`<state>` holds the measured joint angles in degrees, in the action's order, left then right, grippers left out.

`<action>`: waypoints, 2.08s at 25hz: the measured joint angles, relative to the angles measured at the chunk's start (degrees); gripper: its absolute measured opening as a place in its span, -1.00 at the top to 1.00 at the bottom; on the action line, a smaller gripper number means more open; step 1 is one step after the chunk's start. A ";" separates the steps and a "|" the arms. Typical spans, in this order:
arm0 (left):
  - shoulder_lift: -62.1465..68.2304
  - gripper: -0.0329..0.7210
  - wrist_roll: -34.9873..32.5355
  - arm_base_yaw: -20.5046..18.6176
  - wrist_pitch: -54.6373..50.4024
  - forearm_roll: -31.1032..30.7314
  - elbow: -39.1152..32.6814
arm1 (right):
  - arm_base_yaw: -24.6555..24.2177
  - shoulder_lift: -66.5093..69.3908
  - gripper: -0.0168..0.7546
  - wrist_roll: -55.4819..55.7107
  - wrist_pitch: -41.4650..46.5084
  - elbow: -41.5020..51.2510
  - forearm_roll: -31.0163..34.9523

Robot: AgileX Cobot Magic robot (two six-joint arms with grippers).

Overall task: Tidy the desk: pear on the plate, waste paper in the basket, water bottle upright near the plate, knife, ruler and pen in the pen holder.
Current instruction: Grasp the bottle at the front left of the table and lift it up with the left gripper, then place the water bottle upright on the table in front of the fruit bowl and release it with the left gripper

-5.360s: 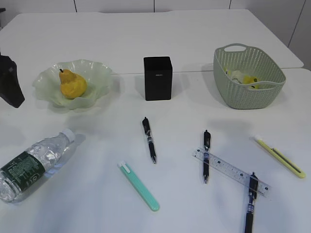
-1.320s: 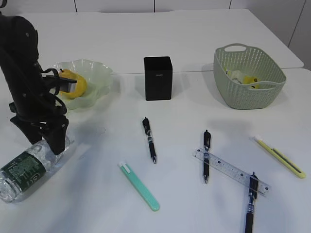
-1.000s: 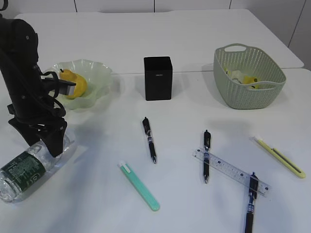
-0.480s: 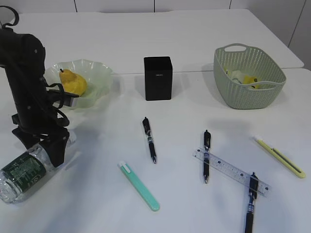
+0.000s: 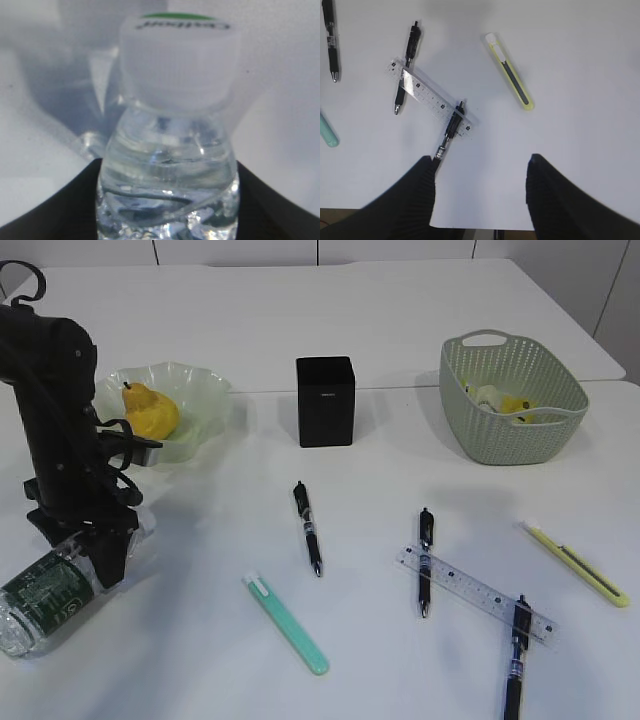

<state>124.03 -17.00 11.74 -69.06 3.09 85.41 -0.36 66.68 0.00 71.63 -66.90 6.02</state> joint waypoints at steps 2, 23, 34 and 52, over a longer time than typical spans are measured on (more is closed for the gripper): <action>0.00 -0.30 0.00 0.00 0.00 -0.37 0.00 | 0.00 0.00 -0.23 0.00 0.00 0.00 0.03; 0.54 -0.04 0.12 0.00 -0.45 0.14 0.42 | 0.00 0.00 -0.23 -0.31 0.00 0.00 0.03; -4.53 -0.04 0.82 -0.53 2.96 6.19 -0.16 | 0.00 0.00 -0.23 -0.31 0.00 0.00 0.57; -14.42 -0.03 5.81 -2.12 3.00 8.33 -0.29 | 0.00 0.00 -0.23 -0.31 0.00 0.00 1.09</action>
<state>109.61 -11.19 9.62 -66.06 11.42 85.12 -0.36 66.68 -0.31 71.63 -66.90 7.11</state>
